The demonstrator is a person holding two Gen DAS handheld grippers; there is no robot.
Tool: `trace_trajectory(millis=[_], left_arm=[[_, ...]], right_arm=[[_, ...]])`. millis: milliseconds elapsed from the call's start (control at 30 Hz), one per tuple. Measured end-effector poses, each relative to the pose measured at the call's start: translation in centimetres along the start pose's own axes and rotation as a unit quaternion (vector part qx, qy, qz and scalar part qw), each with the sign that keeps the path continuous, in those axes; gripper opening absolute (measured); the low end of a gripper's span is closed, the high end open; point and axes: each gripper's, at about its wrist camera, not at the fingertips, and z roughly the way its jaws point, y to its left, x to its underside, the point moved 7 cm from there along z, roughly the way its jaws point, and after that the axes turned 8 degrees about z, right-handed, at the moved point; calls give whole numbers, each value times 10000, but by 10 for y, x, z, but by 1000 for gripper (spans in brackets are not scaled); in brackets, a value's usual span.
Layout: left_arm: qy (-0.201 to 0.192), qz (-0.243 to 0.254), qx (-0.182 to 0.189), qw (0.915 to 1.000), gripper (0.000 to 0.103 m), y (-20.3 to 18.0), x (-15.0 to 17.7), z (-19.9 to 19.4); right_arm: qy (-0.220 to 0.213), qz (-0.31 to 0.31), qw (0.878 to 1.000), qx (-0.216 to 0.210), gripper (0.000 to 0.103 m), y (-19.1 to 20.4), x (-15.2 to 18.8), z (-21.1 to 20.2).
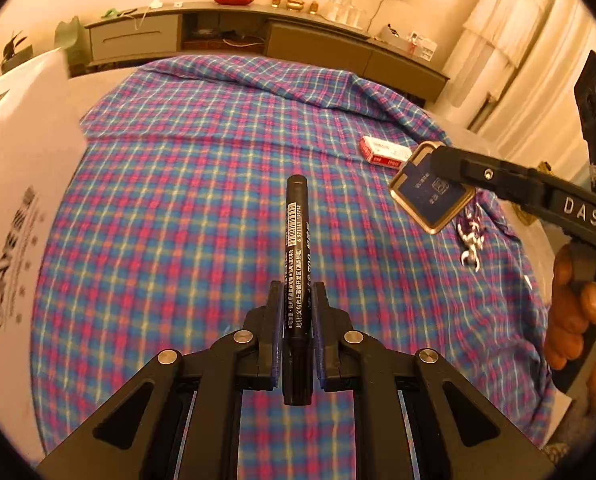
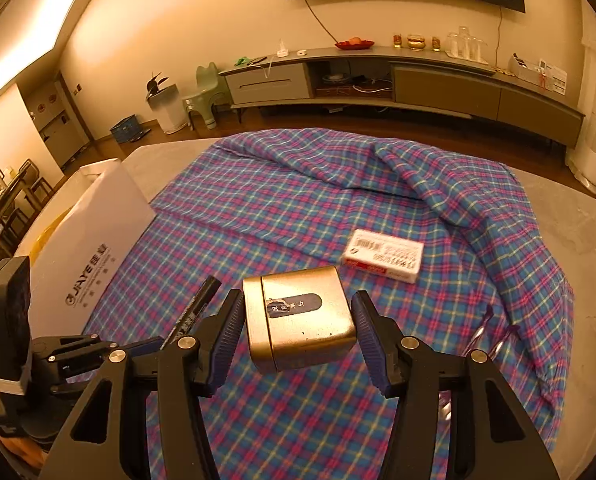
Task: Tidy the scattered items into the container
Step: 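Grasp the gold speaker with the right gripper while the left gripper grasps the black marker, then carry the speaker with the right gripper and marker with the left gripper over the box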
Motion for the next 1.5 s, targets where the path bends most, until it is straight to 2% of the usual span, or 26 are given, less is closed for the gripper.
trace_trajectory(millis=[133, 433, 667, 1033, 1500], left_arm=[[-80, -116, 85, 9999, 13, 14, 8, -22], [-425, -51, 258, 9988, 13, 27, 25, -78], [-537, -112, 419, 9976, 13, 36, 41, -98], [-913, -76, 723, 9932, 13, 36, 32, -121], [-1577, -352, 922, 9825, 13, 61, 17, -176]], right_arm=[[-48, 13, 9999, -147, 56, 19, 5, -8], [-212, -150, 9984, -504, 56, 83, 17, -28], [-291, -218, 9969, -705, 56, 119, 41, -43], [-579, -8, 9961, -663, 56, 147, 76, -75], [-747, -46, 9945, -728, 56, 192, 69, -98]])
